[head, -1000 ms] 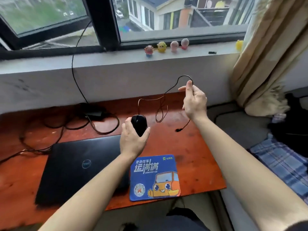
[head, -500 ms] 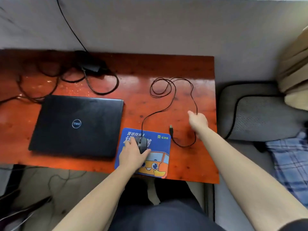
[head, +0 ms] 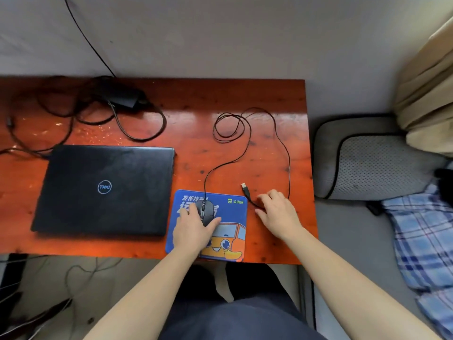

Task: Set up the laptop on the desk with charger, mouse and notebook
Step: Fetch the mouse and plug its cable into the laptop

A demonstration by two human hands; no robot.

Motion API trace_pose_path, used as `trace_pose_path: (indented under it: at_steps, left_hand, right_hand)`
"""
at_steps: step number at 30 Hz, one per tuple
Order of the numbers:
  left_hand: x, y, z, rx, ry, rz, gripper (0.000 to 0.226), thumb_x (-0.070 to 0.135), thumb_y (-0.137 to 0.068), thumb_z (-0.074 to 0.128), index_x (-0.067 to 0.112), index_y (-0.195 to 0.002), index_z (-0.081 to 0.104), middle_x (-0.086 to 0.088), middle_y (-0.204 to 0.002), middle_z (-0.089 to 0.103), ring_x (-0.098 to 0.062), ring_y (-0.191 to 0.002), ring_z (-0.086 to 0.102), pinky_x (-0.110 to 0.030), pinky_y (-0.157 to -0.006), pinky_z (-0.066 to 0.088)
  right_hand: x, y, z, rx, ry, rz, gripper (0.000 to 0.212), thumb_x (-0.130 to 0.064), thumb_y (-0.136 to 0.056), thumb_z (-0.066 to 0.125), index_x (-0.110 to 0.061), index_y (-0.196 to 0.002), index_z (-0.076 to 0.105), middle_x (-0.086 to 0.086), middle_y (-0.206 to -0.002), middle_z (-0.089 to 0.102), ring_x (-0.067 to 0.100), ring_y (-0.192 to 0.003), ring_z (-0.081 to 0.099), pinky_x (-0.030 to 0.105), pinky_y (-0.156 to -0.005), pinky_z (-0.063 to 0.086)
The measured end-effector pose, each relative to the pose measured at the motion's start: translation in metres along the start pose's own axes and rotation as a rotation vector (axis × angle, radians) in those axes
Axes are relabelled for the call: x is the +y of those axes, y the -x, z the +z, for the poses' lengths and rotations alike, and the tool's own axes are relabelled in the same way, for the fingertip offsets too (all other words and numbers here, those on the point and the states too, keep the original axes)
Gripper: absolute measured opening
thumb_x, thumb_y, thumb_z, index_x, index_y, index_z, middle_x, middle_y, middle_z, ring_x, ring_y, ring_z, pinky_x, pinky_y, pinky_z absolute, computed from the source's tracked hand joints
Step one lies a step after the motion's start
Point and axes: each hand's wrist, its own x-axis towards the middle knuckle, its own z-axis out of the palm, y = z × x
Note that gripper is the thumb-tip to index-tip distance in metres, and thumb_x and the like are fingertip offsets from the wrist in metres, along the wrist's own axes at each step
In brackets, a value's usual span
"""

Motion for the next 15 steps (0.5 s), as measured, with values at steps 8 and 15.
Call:
trace_pose_path:
  at_steps: [8, 15]
  left_hand:
    - [-0.003, -0.004, -0.005, -0.115, -0.040, 0.057, 0.093, 0.086, -0.074, 0.051, 0.019, -0.138, 0.037, -0.008, -0.136, 0.049, -0.029, -0.120, 0.054, -0.043, -0.087, 0.052]
    - [-0.033, -0.006, -0.048, -0.093, 0.064, -0.033, 0.079, 0.070, -0.095, 0.030, 0.014, -0.151, 0.029, -0.016, -0.144, 0.045, -0.034, -0.127, 0.050, -0.047, -0.100, 0.043]
  right_hand:
    - [-0.002, 0.000, -0.005, -0.019, 0.053, 0.102, 0.014, -0.011, -0.103, 0.045, -0.009, -0.114, 0.054, 0.012, -0.116, 0.055, 0.034, -0.108, 0.056, 0.042, -0.081, 0.048]
    - [-0.035, -0.037, -0.064, 0.267, -0.229, 0.026, 0.010, -0.012, -0.105, 0.040, -0.007, -0.111, 0.047, 0.018, -0.107, 0.059, 0.044, -0.089, 0.059, 0.041, -0.067, 0.038]
